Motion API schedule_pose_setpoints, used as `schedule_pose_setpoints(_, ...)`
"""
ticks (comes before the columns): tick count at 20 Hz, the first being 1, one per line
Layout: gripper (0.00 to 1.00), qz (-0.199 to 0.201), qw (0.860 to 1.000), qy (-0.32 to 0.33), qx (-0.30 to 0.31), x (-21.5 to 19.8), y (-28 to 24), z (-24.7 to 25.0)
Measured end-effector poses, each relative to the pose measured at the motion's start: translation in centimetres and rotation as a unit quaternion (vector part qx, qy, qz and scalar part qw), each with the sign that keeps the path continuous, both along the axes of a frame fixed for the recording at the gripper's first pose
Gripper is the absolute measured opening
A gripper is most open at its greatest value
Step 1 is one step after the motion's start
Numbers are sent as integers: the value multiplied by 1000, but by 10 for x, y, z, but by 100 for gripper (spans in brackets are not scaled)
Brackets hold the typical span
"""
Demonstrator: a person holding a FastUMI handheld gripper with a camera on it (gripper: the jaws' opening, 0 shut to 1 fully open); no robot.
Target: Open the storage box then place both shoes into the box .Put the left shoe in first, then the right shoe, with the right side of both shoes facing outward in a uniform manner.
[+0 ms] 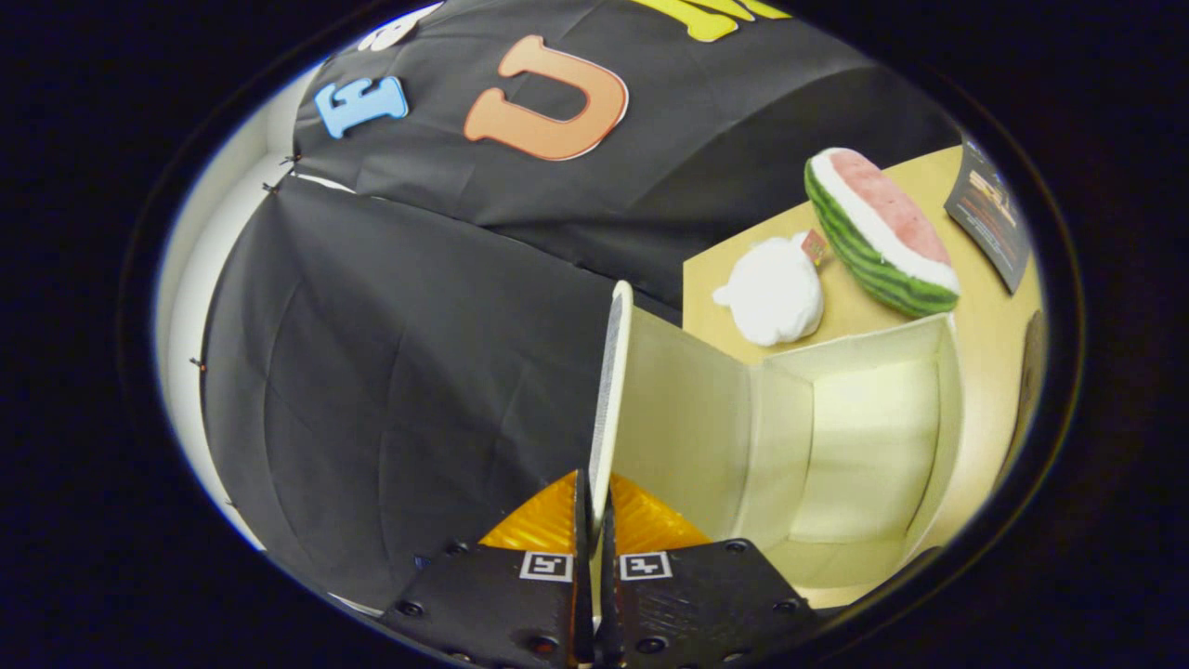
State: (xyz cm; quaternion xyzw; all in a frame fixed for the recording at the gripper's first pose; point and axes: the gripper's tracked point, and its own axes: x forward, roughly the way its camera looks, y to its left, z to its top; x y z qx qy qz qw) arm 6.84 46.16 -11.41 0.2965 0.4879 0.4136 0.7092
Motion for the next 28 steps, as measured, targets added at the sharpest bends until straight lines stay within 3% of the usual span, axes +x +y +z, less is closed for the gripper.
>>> schedule_pose_setpoints(4,22,4,999,-30,-28,-8,22,-1)
schedule_pose_setpoints(10,80,24,998,-51,-42,-25,30,6)
schedule_pose_setpoints(12,90,27,997,-57,-46,-26,23,8)
schedule_pose_setpoints(14,95,23,997,-59,-53,-21,9,7)
schedule_pose_setpoints(21,95,-20,991,-58,-115,27,-86,-33)
schedule_pose_setpoints(28,95,-76,962,-50,-258,81,-235,-115)
